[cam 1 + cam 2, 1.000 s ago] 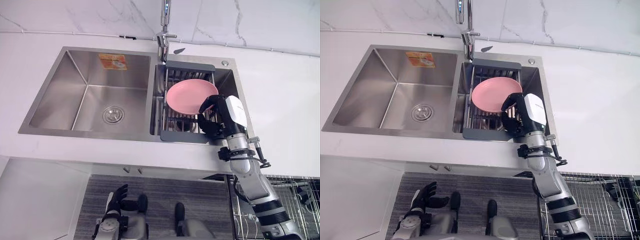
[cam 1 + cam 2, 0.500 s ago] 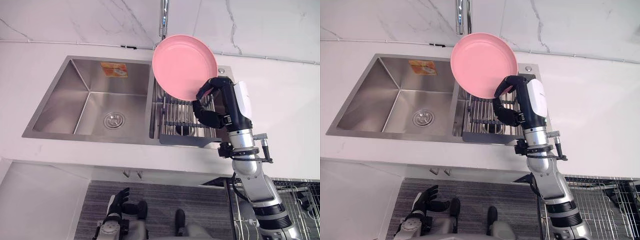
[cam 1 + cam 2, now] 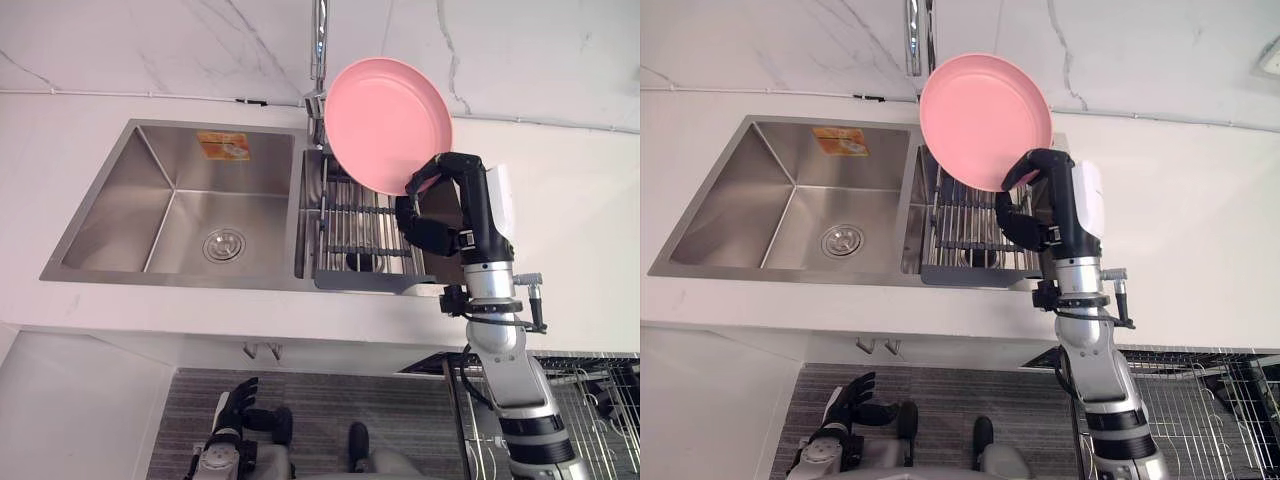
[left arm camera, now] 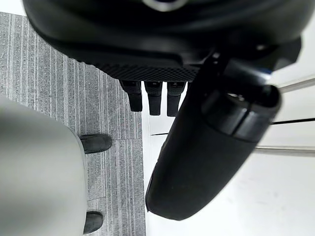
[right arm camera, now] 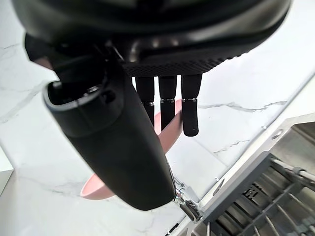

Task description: Walk over to the sink, pick up the cup, carry it to the dishwasher, place the cup inside the dishwasher, then close the dishwasher door

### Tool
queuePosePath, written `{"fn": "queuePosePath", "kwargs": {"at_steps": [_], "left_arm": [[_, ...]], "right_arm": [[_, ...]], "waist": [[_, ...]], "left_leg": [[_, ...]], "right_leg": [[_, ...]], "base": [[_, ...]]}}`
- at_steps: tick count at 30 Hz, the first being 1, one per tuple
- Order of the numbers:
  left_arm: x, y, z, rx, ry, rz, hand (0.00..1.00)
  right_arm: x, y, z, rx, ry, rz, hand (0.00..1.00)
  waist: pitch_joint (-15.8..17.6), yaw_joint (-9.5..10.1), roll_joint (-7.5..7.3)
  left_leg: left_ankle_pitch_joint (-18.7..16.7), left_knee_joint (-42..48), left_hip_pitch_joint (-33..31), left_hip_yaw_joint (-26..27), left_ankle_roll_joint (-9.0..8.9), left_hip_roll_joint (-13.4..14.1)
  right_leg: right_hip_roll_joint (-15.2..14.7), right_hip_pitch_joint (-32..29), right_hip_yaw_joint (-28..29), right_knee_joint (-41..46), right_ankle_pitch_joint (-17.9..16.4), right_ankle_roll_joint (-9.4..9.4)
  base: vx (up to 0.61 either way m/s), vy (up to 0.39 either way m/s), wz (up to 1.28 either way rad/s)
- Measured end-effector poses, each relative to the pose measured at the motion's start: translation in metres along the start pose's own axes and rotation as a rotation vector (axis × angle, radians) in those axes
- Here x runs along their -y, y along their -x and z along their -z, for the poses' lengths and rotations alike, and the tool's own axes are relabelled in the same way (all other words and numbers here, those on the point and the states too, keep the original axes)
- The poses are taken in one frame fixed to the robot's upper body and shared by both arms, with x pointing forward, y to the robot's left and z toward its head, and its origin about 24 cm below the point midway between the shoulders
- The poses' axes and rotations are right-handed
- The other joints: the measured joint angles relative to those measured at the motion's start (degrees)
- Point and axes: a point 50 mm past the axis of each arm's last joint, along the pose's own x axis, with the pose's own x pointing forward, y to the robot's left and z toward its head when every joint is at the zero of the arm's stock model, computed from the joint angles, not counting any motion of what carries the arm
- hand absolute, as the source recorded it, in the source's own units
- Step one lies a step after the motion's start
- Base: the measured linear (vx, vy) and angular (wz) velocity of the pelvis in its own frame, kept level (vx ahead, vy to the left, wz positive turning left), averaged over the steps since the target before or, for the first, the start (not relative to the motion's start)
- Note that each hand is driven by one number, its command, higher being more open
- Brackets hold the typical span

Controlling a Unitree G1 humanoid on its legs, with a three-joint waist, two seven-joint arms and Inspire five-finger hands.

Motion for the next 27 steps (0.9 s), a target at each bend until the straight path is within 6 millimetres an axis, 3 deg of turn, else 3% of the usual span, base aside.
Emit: {"fn": "queuePosePath", "kwargs": {"at_steps": [11, 15, 17, 18, 19, 21, 27], "left_arm": [[0.001, 0.001, 0.006, -0.03, -0.024, 0.006, 0.9], [0.004, -0.001, 0.001, -0.014, -0.026, 0.013, 0.9], [0.004, -0.001, 0.001, -0.013, -0.039, 0.019, 0.9], [0.006, -0.001, 0.0, -0.012, -0.039, 0.024, 0.9], [0.008, 0.0, 0.002, -0.019, -0.033, 0.026, 0.9], [0.011, 0.001, 0.006, -0.03, -0.028, 0.031, 0.9], [0.009, 0.001, 0.006, -0.029, -0.025, 0.019, 0.9]], "right_arm": [[0.012, 0.034, 0.005, -0.108, 0.009, 0.082, 0.3], [0.015, 0.037, 0.005, -0.111, 0.04, 0.105, 0.3], [0.015, 0.037, 0.003, -0.106, 0.048, 0.106, 0.3], [0.018, 0.037, 0.002, -0.1, 0.056, 0.113, 0.3], [0.022, 0.039, 0.003, -0.108, 0.067, 0.122, 0.3], [0.025, 0.045, 0.005, -0.133, 0.077, 0.137, 0.3], [0.023, 0.051, 0.007, -0.168, 0.112, 0.129, 0.3]], "waist": [[-1.2, -0.69, -0.03], [-0.8, -0.69, 0.83], [-0.8, -1.29, 0.68], [-0.7, -1.81, 0.66], [-0.9, -1.91, 1.47], [-1.4, -2.28, 2.73], [-1.0, -3.15, 1.76]], "left_leg": [[-0.4, 1.6, 0.3, -1.2, -0.19, 0.0], [-4.3, 9.4, -3.4, -1.2, -1.26, 0.3], [-5.9, 8.8, -3.0, -1.0, -1.78, -0.3], [-7.8, 17.2, -5.6, -1.5, -0.32, -0.8], [-12.4, 22.9, -6.4, -2.2, -0.42, -0.8], [-15.5, 21.5, -5.2, -2.4, -0.49, -0.5], [-15.7, 21.1, -4.6, 7.0, 1.65, -1.5]], "right_leg": [[0.1, 1.6, -1.2, 0.4, -0.1, -0.08], [0.2, -1.5, -0.3, 5.7, -1.4, -0.63], [-0.3, -2.6, 0.4, 6.2, -2.2, -1.34], [-0.7, -3.6, 1.0, 6.5, -2.3, -1.48], [-0.2, -4.3, 2.2, 7.2, -2.4, -1.06], [0.4, -5.0, 4.0, 7.8, -2.2, -0.61], [0.4, -9.5, 13.7, 8.5, 1.2, 2.18]], "base": [[-0.02, -0.009, 0.06], [-0.09, -0.002, -0.07], [-0.11, 0.006, -0.2], [-0.06, 0.028, -0.39], [-0.02, 0.036, -0.43], [-0.04, 0.094, -0.5], [-0.03, 0.127, -0.87]]}}
